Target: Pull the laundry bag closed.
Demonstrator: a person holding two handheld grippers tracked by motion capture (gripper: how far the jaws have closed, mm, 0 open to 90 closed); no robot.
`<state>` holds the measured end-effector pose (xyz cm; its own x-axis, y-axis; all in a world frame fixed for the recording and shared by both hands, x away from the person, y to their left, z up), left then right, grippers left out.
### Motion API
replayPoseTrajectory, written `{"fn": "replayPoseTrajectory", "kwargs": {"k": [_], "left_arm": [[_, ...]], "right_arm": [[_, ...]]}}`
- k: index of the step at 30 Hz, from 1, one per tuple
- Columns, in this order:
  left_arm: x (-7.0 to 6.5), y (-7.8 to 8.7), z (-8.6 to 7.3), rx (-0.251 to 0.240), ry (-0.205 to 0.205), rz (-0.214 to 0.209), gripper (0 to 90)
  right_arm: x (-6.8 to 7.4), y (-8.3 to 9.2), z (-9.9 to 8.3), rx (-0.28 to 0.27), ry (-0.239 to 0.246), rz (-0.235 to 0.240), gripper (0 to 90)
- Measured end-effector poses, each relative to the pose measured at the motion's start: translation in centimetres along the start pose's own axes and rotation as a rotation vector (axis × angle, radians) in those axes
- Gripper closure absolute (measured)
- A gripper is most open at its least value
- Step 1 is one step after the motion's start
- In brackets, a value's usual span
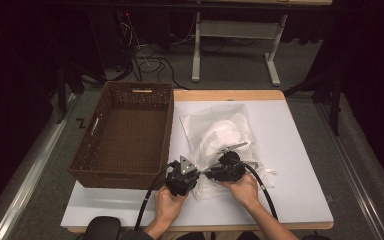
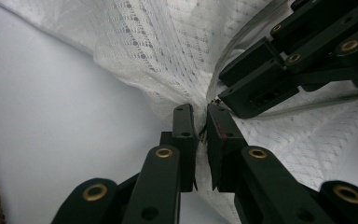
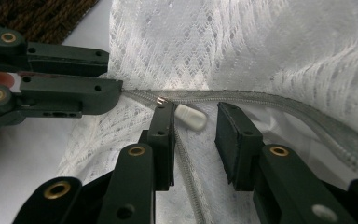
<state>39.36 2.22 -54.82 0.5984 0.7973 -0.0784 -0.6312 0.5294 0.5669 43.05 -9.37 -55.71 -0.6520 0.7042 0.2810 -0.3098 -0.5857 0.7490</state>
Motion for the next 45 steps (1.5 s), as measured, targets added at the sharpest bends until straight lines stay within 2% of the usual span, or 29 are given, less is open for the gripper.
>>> {"fn": "replayPoseTrajectory", "kwargs": {"k": [4, 8, 11, 14, 17, 19, 21, 23, 27, 30, 35, 36, 37, 39, 41, 45], "left_arm": [[0.0, 0.0, 0.1, -0.011, 0.005, -0.002, 81.9], [0.0, 0.1, 0.1, -0.017, 0.001, -0.005, 81.9], [-0.2, 0.6, 0.4, -0.049, -0.003, -0.012, 82.2], [-0.3, 0.9, 0.7, -0.073, -0.007, -0.016, 82.3], [-0.1, 0.8, 0.5, -0.046, -0.005, -0.007, 82.3], [0.0, 0.4, 0.1, 0.006, -0.026, 0.022, 82.1], [-0.1, 0.0, -0.5, 0.055, -0.061, 0.050, 82.2], [-0.3, -0.3, -0.7, 0.084, -0.075, 0.053, 82.1], [-0.1, -0.8, -1.2, 0.130, -0.084, 0.058, 82.1], [0.1, -0.8, -1.2, 0.137, -0.060, 0.043, 82.1], [-0.1, -0.9, -1.3, 0.143, -0.089, 0.058, 82.3], [-0.1, -0.9, -1.3, 0.142, -0.086, 0.053, 82.3], [0.0, -0.9, -1.3, 0.141, -0.081, 0.050, 82.3], [0.0, -0.9, -1.3, 0.140, -0.077, 0.047, 82.3], [0.0, -0.9, -1.3, 0.140, -0.078, 0.047, 82.3], [0.0, -0.9, -1.3, 0.139, -0.077, 0.044, 82.3]], "right_arm": [[-0.1, -0.1, 0.1, -0.002, -0.039, 0.027, 69.0], [-0.3, -0.1, 0.3, -0.011, -0.041, 0.017, 64.5], [-0.4, -0.2, 0.4, -0.015, -0.036, 0.017, 62.0], [-0.4, -0.1, 0.4, -0.016, -0.043, 0.036, 59.9], [-0.4, 0.0, 0.4, -0.015, -0.049, 0.050, 59.0], [-0.4, 0.1, 0.4, -0.011, -0.018, 0.023, 65.5], [-0.4, 0.2, 0.3, -0.004, 0.033, -0.019, 74.3], [-0.4, 0.4, 0.1, 0.009, 0.047, -0.043, 78.5], [-0.5, 0.6, 0.2, 0.016, 0.019, -0.031, 75.7], [-0.8, 0.5, 0.1, 0.027, -0.014, -0.007, 72.1], [-0.6, 0.2, 0.3, 0.029, -0.066, 0.033, 69.5], [-0.5, 0.2, 0.3, 0.036, -0.070, 0.031, 69.3], [-0.7, 0.1, 0.3, 0.035, -0.054, 0.034, 69.2], [-0.4, -0.1, 0.4, 0.040, -0.083, 0.042, 69.2], [-0.2, -0.3, 0.5, 0.045, -0.091, 0.049, 69.2], [0.1, -0.3, 0.7, 0.044, -0.084, 0.054, 71.8]]}}
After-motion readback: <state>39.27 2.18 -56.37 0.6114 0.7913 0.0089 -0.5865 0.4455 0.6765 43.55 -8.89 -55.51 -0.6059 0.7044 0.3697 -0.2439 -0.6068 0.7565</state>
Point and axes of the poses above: each handheld gripper's, and its own axes: y roughly backward along the jaws, z roughly out of its top, x roughly to its left, the point moved 7 cm from there along -y, roughly forward along the jaws, and after that the axes turned 5 degrees about -x, right-handed, at the moved point
